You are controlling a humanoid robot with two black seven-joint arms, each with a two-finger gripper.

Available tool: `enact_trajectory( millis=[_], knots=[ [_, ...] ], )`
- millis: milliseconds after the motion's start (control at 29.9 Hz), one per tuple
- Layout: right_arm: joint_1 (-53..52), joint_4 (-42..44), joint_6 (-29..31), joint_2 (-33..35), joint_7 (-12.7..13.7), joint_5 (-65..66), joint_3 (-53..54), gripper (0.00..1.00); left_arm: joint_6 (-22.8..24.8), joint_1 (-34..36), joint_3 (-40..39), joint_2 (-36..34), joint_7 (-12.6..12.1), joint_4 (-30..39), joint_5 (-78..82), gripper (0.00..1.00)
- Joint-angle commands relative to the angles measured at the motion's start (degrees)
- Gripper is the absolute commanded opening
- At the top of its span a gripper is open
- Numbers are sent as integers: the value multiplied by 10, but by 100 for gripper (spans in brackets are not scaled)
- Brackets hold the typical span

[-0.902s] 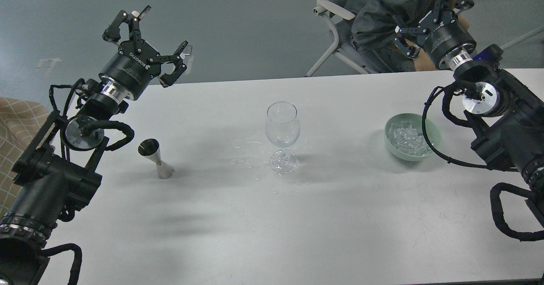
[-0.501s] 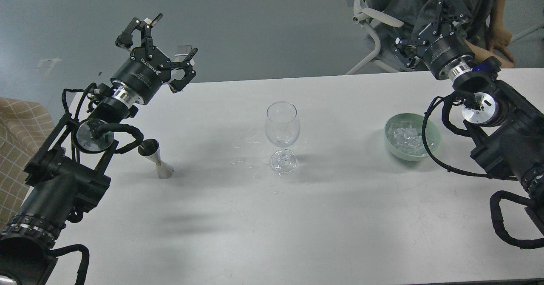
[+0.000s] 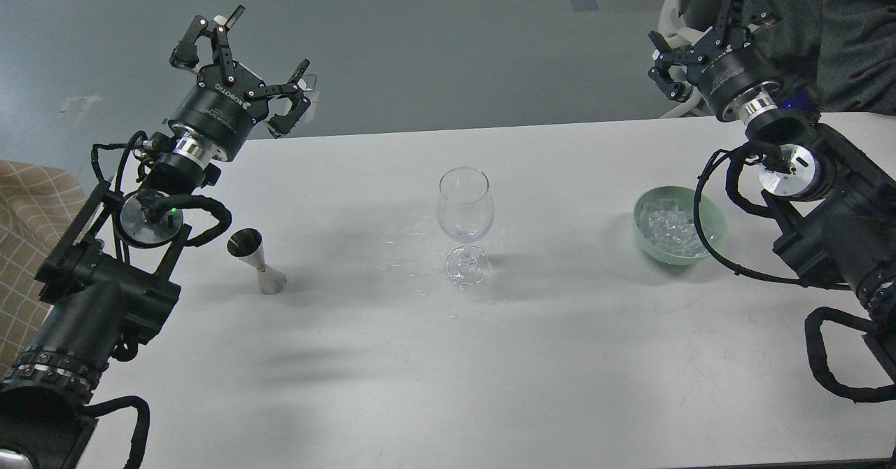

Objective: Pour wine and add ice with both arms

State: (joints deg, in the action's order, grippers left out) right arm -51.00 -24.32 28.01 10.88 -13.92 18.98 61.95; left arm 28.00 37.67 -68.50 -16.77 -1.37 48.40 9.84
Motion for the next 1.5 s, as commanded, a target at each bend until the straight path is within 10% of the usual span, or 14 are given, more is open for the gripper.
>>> enact_trajectory(
  millis=[0,1470],
  knots=[
    [-1,0,0,-1,1,0,0,100,0,1,-4,1,1,0,-1,98],
    [-7,5,0,0,2,1,-5,100,-17,8,4,1,22,6,50,98]
  ],
)
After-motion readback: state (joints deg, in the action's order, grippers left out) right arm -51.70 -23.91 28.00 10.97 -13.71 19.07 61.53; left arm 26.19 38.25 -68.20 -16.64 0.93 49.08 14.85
